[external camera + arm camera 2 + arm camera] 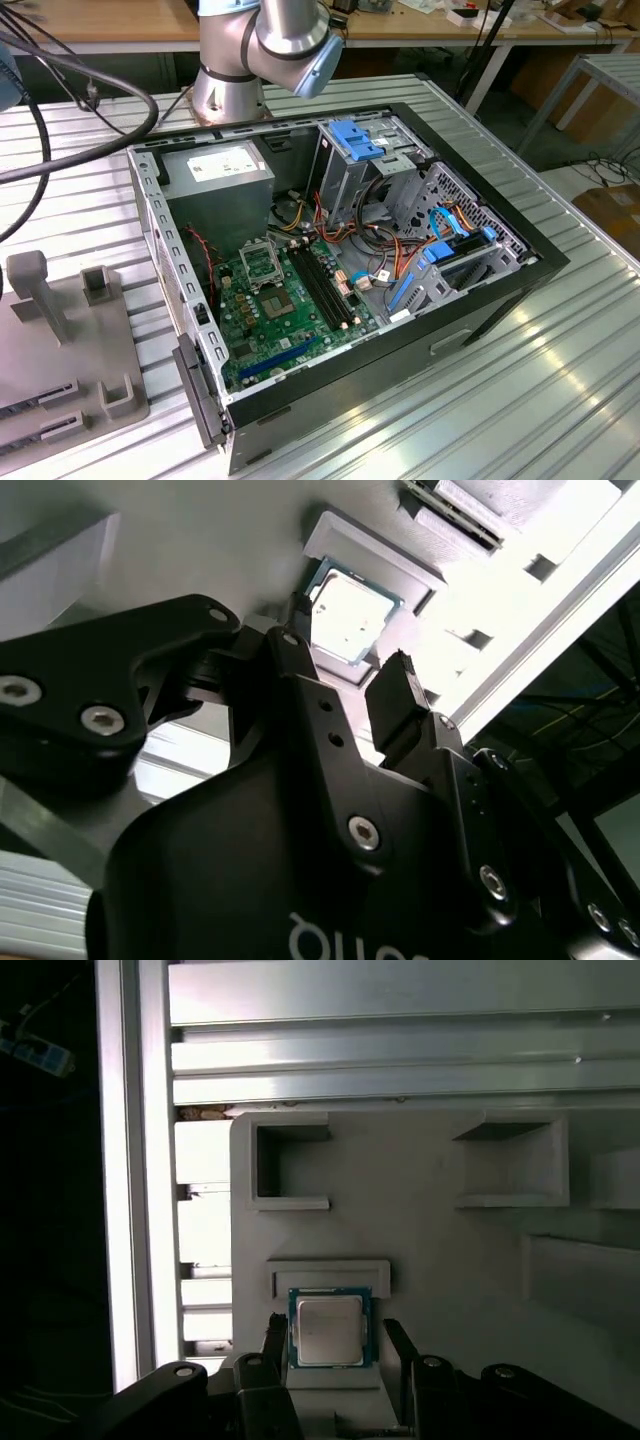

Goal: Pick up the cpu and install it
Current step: 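Pick up the cpu and move it towards the insertion slot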

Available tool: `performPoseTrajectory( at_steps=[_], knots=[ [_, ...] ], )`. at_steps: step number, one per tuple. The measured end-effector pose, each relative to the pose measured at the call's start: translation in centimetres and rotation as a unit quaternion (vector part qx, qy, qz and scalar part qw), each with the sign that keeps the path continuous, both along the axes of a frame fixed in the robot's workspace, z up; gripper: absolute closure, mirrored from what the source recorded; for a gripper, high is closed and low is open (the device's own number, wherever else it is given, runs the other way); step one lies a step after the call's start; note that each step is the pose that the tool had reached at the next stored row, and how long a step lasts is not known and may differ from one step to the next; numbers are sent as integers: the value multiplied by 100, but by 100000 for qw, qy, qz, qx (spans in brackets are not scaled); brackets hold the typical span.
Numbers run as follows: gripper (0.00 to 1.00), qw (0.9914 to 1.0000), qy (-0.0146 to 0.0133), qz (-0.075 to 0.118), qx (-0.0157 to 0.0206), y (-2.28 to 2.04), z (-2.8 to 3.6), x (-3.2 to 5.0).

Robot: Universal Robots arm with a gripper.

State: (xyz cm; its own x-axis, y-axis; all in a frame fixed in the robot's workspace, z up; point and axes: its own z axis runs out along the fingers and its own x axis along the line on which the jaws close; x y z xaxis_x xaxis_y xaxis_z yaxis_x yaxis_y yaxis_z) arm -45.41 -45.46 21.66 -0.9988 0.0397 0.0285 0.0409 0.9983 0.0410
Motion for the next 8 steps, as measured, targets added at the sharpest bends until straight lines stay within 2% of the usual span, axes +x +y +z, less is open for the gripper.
performPoseTrajectory(
  at_steps=[8],
  knots=[
    [49, 99999, 11, -406, -30, 23, -35, -2]
  ],
)
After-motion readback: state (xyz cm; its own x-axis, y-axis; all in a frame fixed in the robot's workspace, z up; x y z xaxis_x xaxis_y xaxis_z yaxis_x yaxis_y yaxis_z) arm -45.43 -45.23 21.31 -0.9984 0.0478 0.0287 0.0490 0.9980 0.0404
